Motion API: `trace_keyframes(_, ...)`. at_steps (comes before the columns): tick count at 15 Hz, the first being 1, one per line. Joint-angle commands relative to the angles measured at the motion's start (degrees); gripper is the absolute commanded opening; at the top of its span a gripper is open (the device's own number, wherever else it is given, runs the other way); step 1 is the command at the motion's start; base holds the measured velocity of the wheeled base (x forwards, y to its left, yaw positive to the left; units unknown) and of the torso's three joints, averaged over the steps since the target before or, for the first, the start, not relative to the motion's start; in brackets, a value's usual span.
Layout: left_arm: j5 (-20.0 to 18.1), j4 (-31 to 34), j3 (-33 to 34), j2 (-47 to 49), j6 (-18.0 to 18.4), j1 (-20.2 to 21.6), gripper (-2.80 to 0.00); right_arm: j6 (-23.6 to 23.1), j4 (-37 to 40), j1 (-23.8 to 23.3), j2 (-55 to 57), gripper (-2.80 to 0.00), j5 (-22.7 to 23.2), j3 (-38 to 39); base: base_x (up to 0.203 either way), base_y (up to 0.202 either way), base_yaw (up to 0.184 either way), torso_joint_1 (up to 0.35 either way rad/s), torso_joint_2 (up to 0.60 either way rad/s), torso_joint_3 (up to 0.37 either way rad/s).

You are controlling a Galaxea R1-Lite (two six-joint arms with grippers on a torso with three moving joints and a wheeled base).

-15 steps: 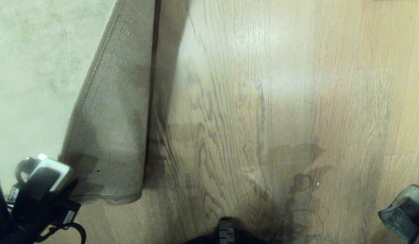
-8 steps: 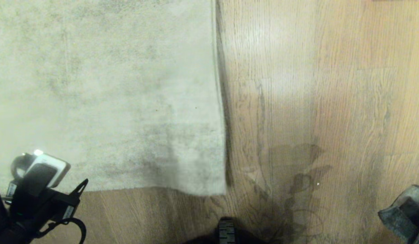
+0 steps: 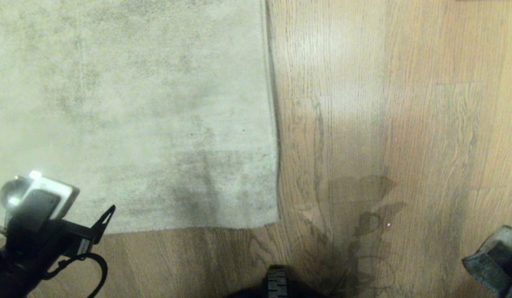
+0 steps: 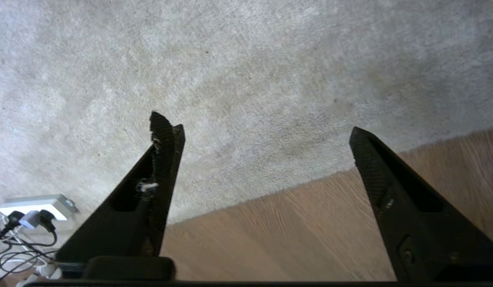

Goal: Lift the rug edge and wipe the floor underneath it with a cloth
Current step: Lay down the carpet

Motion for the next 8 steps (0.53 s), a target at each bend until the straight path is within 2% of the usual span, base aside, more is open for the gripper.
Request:
trace_keyframes(1, 0.1, -0.4, 0.4, -0.3, 0.0, 0.0, 0.0, 0.0, 0.0, 0.0, 0.0, -2.8, -0.1, 0.0, 0.0, 0.0, 0.0, 0.0, 0.0, 0.0)
trace_keyframes(8, 0.1, 3.1, 2.6, 0.4, -0.7, -0.8, 0.0, 0.0, 0.0, 0.0, 0.0, -2.8, 0.0, 0.0, 0.0, 0.0, 0.0, 0.0, 0.0, 0.0)
